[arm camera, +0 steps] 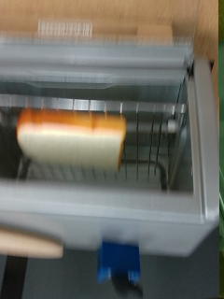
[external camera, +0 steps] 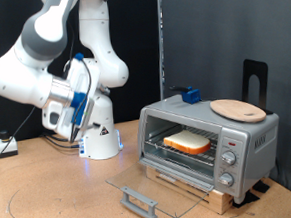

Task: Make a piece of toast with the oven

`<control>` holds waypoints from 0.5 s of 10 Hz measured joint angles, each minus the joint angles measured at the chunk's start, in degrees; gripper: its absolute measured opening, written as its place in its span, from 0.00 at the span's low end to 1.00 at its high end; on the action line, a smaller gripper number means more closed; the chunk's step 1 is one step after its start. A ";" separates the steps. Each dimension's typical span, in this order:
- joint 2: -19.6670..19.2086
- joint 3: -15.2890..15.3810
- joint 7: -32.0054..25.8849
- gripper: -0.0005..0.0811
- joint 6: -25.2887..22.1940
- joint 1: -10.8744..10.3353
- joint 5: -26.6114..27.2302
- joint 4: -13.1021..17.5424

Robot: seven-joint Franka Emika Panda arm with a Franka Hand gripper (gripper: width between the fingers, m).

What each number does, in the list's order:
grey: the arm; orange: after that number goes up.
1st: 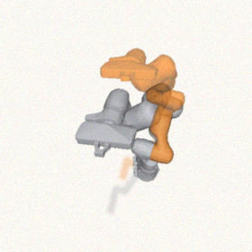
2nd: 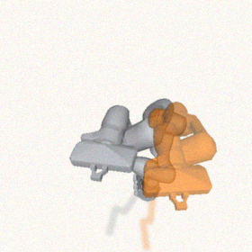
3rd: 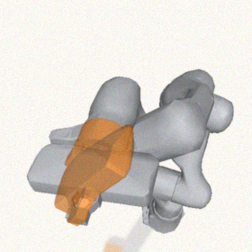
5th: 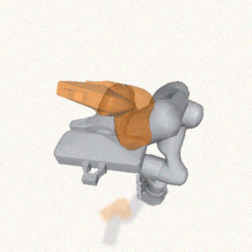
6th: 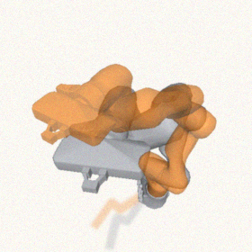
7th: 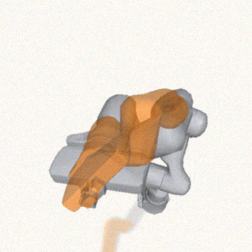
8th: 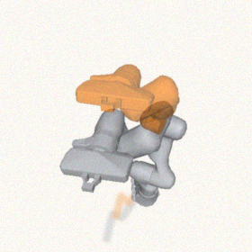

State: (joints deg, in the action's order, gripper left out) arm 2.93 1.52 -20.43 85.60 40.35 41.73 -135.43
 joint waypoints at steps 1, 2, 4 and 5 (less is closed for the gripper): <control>-1.77 0.07 -1.38 1.00 3.26 -0.04 -1.58 0.39; -3.48 0.44 -2.60 1.00 4.47 -0.07 -2.47 1.55; -3.47 0.42 -2.77 1.00 4.99 -0.04 -0.97 1.02; -3.71 0.48 -2.96 1.00 6.95 -0.05 -0.64 0.35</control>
State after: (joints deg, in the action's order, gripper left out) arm -0.79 2.00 -23.39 92.56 40.30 41.09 -135.08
